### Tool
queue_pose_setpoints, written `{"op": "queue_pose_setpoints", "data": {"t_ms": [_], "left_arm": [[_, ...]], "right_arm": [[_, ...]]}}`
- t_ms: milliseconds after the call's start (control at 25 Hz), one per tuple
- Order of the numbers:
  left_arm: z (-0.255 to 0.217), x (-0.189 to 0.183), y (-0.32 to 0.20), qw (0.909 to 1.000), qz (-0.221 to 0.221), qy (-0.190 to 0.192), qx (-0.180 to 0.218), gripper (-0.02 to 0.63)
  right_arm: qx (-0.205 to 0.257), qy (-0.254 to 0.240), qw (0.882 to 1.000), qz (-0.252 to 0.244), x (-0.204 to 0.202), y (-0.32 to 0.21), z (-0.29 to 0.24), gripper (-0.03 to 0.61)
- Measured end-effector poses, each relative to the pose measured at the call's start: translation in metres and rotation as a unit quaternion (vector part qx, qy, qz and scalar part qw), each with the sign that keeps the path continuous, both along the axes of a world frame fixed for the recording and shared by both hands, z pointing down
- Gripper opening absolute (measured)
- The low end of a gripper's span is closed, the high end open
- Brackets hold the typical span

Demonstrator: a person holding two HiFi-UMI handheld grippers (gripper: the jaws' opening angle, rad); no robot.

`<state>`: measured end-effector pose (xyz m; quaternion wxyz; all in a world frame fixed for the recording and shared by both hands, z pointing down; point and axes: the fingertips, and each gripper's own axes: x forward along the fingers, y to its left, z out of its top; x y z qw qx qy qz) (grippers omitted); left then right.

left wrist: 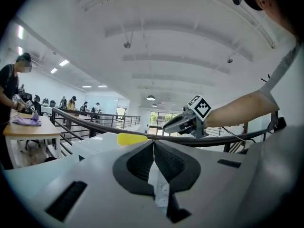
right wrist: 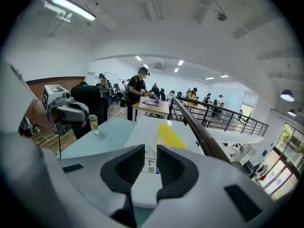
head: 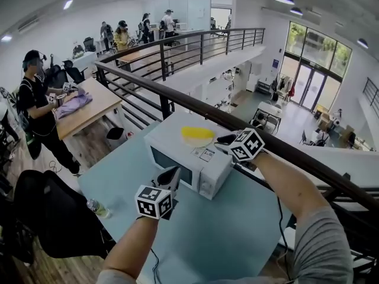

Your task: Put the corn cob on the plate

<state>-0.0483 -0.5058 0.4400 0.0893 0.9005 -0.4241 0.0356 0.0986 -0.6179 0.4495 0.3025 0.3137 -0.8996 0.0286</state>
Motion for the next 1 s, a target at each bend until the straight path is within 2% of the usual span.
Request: {"op": "queue_pose_setpoints", "data": {"t_ms": [200, 360, 640, 880, 1000], "left_arm": [[-0.005, 0.001, 0.049, 1.0000, 0.002, -0.005, 0.001, 0.020], [-0.009, 0.010, 0.094, 0.9999, 0.005, -0.010, 0.002, 0.020], [-0.020, 0.021, 0.151, 0.9996, 0.016, -0.021, 0.009, 0.020], [-0.044, 0.040, 0.232, 0.9995, 0.013, -0.020, 0.021, 0.020], [-0.041, 0.039, 0.251, 0.9991, 0.009, -0.029, 0.031, 0.020]], "right_arm": [[0.004, -0.046, 0.998, 0.030, 0.011, 0.054, -0.007, 0.025], [0.005, -0.065, 0.997, 0.039, 0.029, 0.106, -0.009, 0.018], [0.023, -0.087, 0.992, 0.089, 0.055, 0.167, -0.002, 0.018], [0.040, -0.081, 0.994, 0.058, 0.064, 0.270, -0.015, 0.017], [0.048, -0.079, 0.995, 0.039, 0.056, 0.300, -0.012, 0.018]]}}
